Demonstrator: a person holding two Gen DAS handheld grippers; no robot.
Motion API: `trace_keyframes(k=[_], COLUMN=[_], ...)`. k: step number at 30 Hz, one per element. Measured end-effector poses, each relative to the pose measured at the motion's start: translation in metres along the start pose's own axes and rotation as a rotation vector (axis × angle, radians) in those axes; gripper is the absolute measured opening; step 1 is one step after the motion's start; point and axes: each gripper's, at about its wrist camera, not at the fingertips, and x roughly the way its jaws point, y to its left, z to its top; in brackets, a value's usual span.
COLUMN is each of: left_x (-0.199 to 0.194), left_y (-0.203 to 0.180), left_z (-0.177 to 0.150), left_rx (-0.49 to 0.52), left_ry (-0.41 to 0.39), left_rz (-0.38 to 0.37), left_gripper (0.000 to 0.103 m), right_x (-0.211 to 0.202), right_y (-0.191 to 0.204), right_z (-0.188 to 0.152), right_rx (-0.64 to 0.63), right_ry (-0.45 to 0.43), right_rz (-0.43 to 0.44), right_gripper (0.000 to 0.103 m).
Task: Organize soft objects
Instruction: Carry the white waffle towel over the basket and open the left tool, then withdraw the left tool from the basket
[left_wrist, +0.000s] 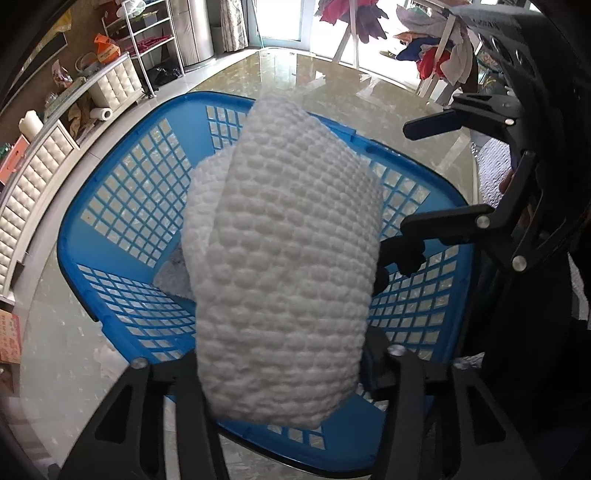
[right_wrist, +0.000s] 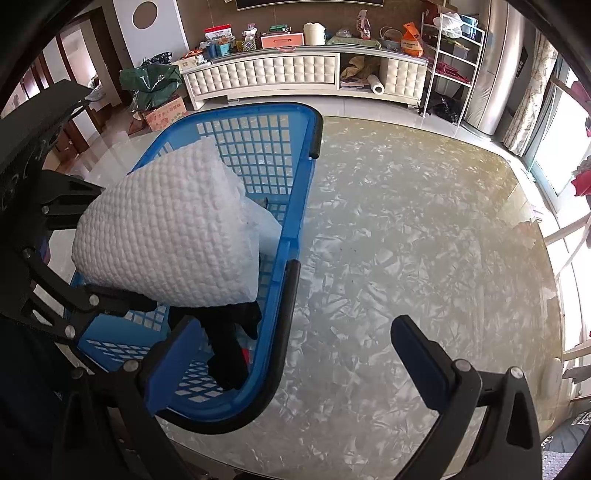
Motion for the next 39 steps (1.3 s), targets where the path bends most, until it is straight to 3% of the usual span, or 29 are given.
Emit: trace_keyframes(k=[8,12,20,23,39], left_x=[0.001,-0.005,-0.028,-0.038,-0.118], left_y=[-0.011,-0.009,-0.009,-0.013,-0.012], left_z=[0.001,0.0,-0.011,-0.017,-0.058], left_rx=[0.054,0.056,0.05,0.056,-0.089], left_ry=[0.022,0.017,-0.025,-0.037,-0.219], left_rz=[0.059,0.094,0.169,0.198,0.255], left_gripper=[0.082,0.089,0.092,0.103,0.103], right_x=[-0.001,-0.001,-0.006,-0.011,-0.048], right_y=[0.0,-0.001,0.004,0.007,0.055], right_z=[-0.001,-0.001,-0.003,-0.003,0.002], right_rx=[-0.001,0.007,0.004,0.0,-0.049], right_ry=[0.001,0.0,-0.002,-0.009,-0.08], right_rz=[0.004,0.008,0.004,0.001,-0.006], right_gripper=[0.103,0.103,0.103,0.103,0.103])
